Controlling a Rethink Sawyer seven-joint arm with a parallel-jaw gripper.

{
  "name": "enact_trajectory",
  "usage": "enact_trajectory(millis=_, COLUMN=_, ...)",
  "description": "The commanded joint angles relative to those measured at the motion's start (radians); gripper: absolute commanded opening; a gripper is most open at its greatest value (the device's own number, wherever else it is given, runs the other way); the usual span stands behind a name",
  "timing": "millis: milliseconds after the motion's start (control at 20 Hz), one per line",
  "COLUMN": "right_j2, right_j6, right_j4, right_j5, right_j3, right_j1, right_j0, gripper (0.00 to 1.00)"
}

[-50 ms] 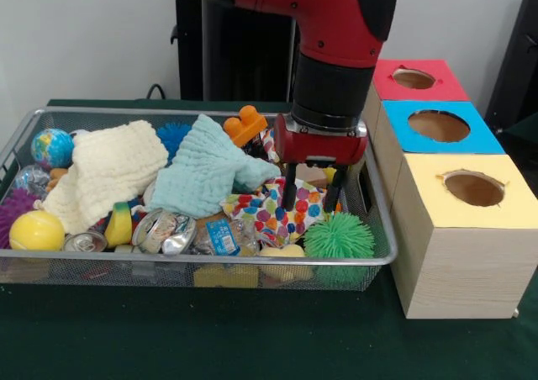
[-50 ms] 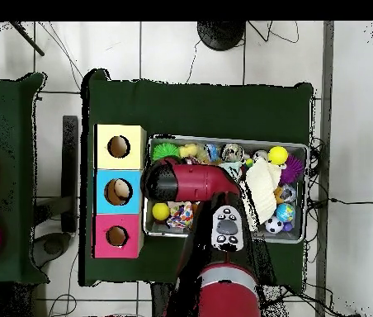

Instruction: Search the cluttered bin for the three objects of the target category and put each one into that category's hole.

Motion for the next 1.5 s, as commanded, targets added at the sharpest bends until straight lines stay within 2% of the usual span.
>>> enact_trajectory(millis=50, right_j2=0.011, right_j6=0.158, right_j4=-0.039, right_j5=-0.094, right_j3=0.006, right_j1=0.086, right_j0=0.020, gripper=1.00)
enact_trajectory(millis=600, right_j2=-0.099, right_j6=0.138, right_j4=-0.043, right_j5=-0.124, right_j3=-0.079, right_j1=0.171, right_j0=0.084, gripper=1.00)
enact_trajectory(millis=850, right_j2=-0.160, right_j6=0.143, right_j4=-0.025, right_j5=-0.062, right_j3=-0.120, right_j1=0.215, right_j0=0.120, gripper=1.00)
enact_trajectory(millis=1000, right_j2=-0.130, right_j6=0.146, right_j4=-0.016, right_j5=-0.110, right_j3=-0.109, right_j1=0.213, right_j0=0.099, gripper=1.00)
enact_trajectory(millis=1150, right_j2=0.000, right_j6=0.166, right_j4=-0.011, right_j5=-0.253, right_j3=-0.052, right_j1=0.173, right_j0=0.015, gripper=1.00)
enact_trajectory(millis=1350, right_j2=0.040, right_j6=0.191, right_j4=0.022, right_j5=-0.244, right_j3=-0.025, right_j1=0.123, right_j0=-0.001, gripper=1.00)
enact_trajectory(millis=1500, right_j2=0.034, right_j6=0.225, right_j4=0.041, right_j5=-0.266, right_j3=-0.002, right_j1=0.091, right_j0=0.008, gripper=1.00)
